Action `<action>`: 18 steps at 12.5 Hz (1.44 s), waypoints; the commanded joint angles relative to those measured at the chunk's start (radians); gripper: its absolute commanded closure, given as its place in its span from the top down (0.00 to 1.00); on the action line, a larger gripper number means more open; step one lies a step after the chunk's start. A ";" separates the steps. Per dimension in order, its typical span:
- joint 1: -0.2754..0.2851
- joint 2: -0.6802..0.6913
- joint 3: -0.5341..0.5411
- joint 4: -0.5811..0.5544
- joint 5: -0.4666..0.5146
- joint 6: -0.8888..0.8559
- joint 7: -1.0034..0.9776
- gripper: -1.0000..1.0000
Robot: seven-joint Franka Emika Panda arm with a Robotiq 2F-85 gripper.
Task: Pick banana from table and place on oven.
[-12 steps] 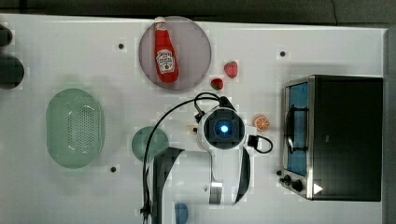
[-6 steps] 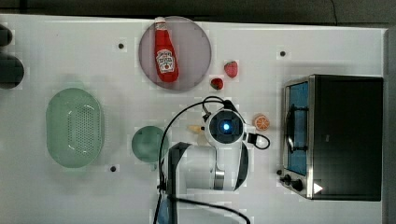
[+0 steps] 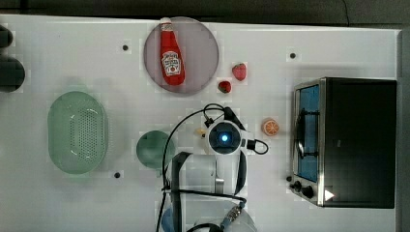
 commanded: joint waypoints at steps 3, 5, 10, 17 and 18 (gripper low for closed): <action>-0.016 -0.020 -0.003 -0.003 0.010 0.066 0.015 0.37; -0.015 -0.045 -0.001 -0.004 0.011 0.062 0.019 0.26; -0.010 -0.330 0.015 0.034 0.012 -0.221 0.020 0.26; -0.010 -0.614 0.019 0.349 0.012 -0.888 0.020 0.26; -0.015 -0.610 0.008 0.396 0.012 -0.952 0.020 0.26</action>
